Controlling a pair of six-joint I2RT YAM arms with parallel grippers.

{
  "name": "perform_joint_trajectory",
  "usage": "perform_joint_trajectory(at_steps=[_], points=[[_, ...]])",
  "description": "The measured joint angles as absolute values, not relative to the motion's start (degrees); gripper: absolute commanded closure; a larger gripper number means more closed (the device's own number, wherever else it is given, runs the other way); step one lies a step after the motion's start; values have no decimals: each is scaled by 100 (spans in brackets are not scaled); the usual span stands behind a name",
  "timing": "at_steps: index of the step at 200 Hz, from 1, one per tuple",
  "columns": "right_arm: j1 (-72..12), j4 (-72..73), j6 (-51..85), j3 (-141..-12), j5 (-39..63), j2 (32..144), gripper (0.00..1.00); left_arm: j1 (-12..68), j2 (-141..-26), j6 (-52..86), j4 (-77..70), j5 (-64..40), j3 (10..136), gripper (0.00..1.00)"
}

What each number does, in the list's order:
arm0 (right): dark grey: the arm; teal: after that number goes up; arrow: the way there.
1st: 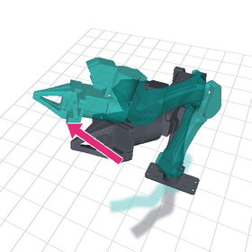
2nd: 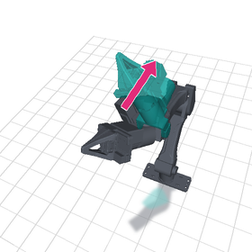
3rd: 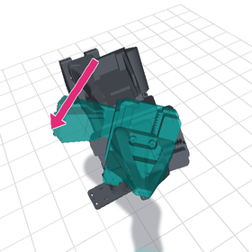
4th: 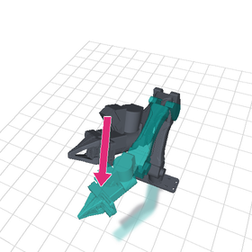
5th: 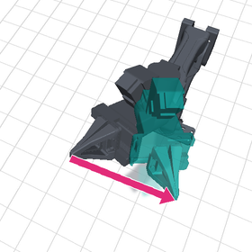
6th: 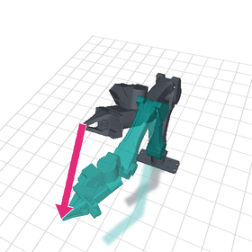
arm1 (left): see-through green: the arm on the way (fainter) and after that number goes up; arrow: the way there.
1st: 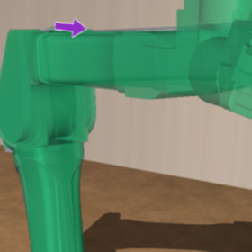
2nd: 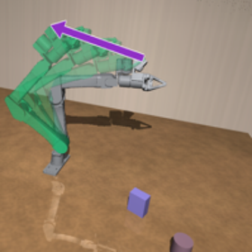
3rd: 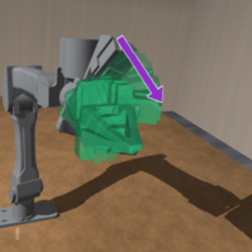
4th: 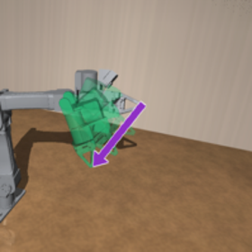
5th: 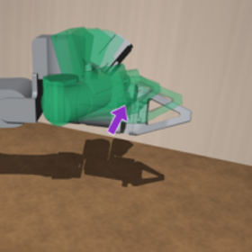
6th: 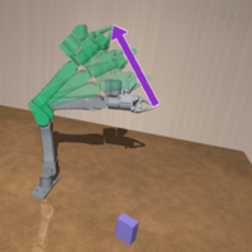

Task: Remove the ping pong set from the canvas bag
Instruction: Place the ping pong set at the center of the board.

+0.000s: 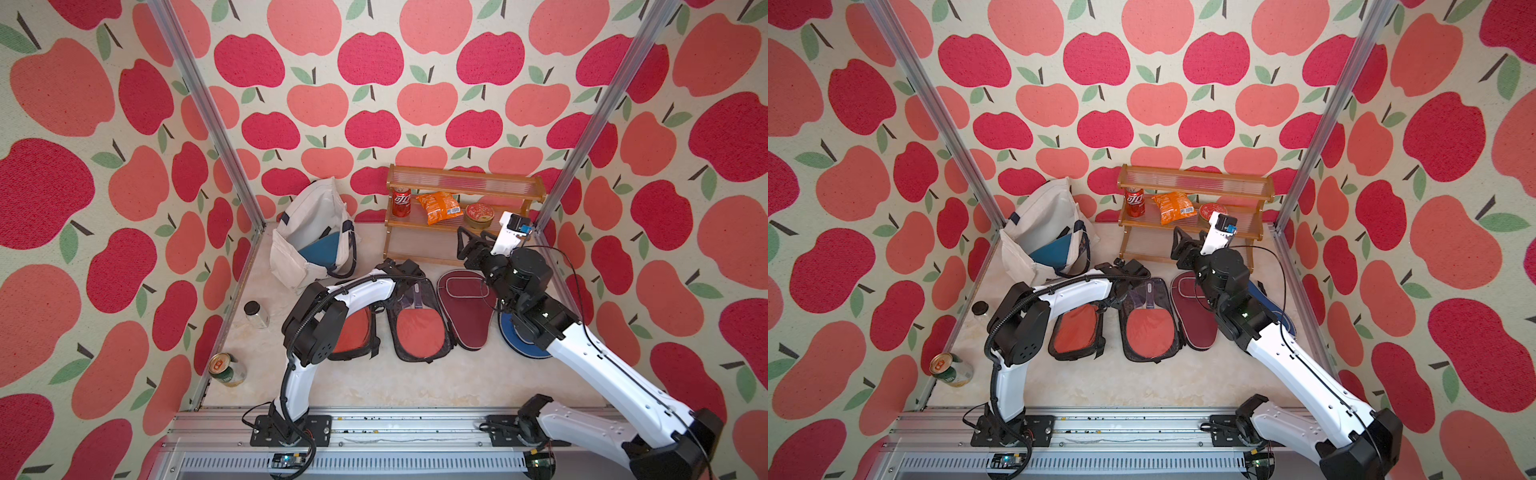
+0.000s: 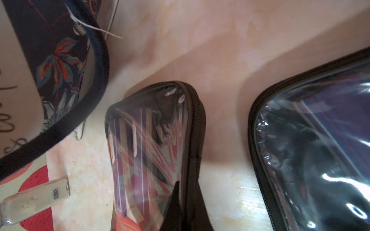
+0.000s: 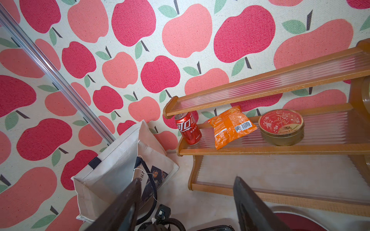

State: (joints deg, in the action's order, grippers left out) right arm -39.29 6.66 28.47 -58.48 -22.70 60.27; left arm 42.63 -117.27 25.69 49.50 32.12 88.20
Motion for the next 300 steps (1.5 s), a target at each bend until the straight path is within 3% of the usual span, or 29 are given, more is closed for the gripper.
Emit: perform_joint_trajectory(at_steps=[30, 63, 116, 169, 231, 268, 300], points=[[-3929, 666, 2832, -5848, -2270, 6001, 26, 4281, -11756, 2783, 5024, 3194, 8890, 98], [-3929, 657, 2827, -5824, -2272, 5975, 26, 4285, -11883, 2932, 5078, 3068, 8980, 86], [-3929, 633, 2808, -5739, -2314, 5898, 26, 4318, -12011, 3050, 5207, 2755, 8997, 76], [-3929, 631, 2766, -5739, -2338, 5874, 21, 4401, -11771, 2943, 5048, 2331, 9039, 31], [-3929, 628, 2508, -5743, -2357, 5723, 12, 4519, -10486, 2495, 4584, 1811, 9109, 4], [-3929, 624, 2401, -5791, -2418, 5719, 10, 4316, -9664, 2257, 4521, 1601, 9308, 0], [-3931, 624, 2381, -5795, -2462, 5721, 9, 3581, -9026, 2112, 4591, 1446, 9533, 1]])
